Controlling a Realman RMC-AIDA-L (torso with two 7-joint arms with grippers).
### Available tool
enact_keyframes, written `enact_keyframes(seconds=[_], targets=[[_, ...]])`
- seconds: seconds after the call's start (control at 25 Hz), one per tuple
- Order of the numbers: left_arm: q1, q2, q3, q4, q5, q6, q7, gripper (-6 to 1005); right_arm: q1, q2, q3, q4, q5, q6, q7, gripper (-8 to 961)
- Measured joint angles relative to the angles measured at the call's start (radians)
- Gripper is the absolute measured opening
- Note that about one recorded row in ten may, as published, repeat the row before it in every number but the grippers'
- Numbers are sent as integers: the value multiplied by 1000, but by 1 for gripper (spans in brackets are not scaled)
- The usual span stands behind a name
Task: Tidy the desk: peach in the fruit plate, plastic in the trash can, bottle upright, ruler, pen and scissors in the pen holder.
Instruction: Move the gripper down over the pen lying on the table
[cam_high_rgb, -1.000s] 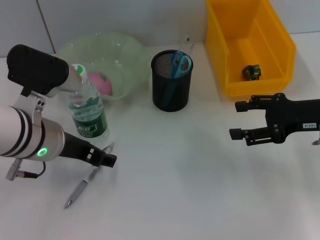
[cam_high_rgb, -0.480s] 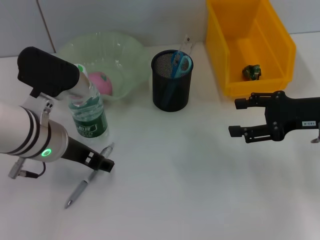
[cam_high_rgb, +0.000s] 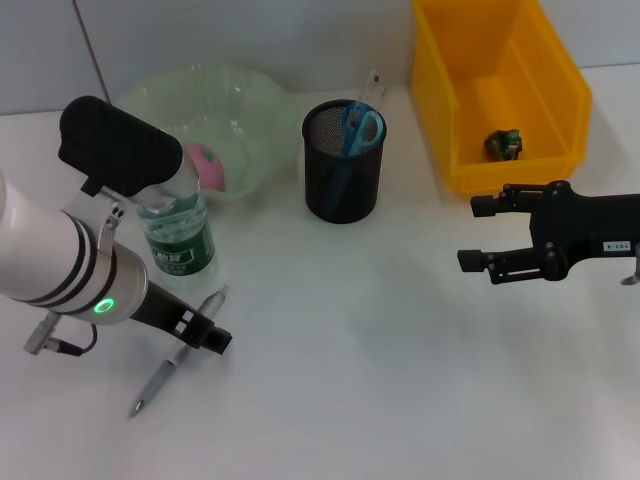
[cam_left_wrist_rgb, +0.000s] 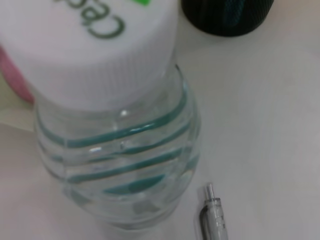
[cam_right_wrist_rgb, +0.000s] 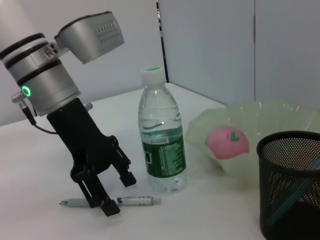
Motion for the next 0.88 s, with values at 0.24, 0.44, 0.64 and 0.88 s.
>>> enact_keyframes(seconds=[0.24,0.44,0.64,0.88], targets=[[-36,0,-1,-60,1,1,0,796,-2,1,0,4,0,8,-7,817],[-40,0,-6,-58,1,4,0,796,-2,1,0,6,2,9,-8,817],[-52,0,-7,-71,1,6,0,796,-2,1,0,6,2,17,-9,817],[-60,0,-1,-73,1,6,0,779,-2,1,0,6,3,20,-9,817]])
